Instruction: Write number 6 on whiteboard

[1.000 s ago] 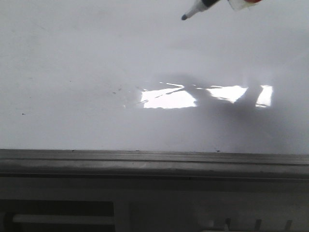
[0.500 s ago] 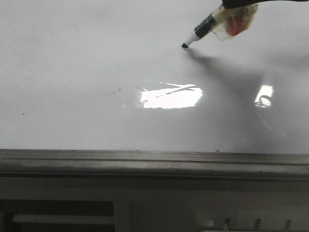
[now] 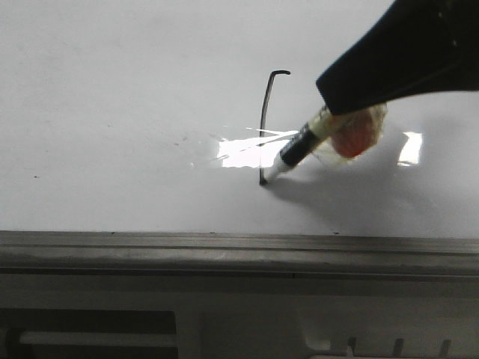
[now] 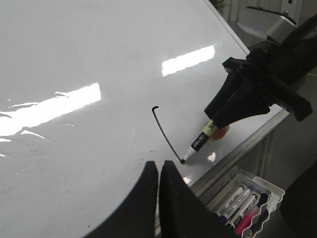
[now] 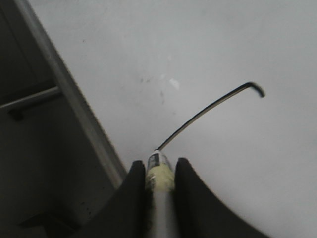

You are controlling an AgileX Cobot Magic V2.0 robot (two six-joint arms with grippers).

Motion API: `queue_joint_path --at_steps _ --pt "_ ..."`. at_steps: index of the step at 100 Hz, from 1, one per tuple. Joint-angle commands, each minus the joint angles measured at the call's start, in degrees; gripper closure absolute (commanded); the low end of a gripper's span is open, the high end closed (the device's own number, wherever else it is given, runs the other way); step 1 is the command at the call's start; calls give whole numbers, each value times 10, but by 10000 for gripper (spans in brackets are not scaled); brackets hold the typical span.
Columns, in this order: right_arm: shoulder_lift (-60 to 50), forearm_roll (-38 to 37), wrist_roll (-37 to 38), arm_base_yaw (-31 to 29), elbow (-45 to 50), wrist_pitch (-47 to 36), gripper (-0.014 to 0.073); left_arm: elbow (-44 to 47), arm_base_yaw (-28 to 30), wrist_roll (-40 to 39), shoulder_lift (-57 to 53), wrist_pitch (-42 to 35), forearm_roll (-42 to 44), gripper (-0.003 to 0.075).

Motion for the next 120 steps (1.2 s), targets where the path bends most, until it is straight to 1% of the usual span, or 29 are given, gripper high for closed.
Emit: queue_joint_path --at_steps 1,5,8,18,21,26,42,56,92,120 --pt "1 -33 7 -5 -8 6 654 -15 1 -6 6 -38 -16 739" --pt "1 -55 30 -5 -8 13 654 -15 1 -6 6 -38 -17 739" --pt "1 -86 52 -5 -8 19 654 -15 1 -6 6 -38 -18 739" --pt "0 -184 154 -5 -8 22 654 -15 1 -6 6 -38 -26 739" --pt "-3 -201 179 -5 -8 16 654 -15 1 -6 6 -38 -27 739" --pt "-8 -217 193 -5 -8 6 654 -15 1 -6 6 -38 -27 739" --pt "-30 -220 205 -5 -17 -40 652 -15 1 -6 6 -38 -27 739" --pt "-31 -220 205 -5 -32 -48 652 -15 1 -6 6 -38 -27 739" --pt "-6 -210 205 4 -33 -72 652 -15 1 -6 6 -38 -27 739" --pt "6 -205 205 4 -33 -73 653 -15 1 -6 6 -38 -30 739"
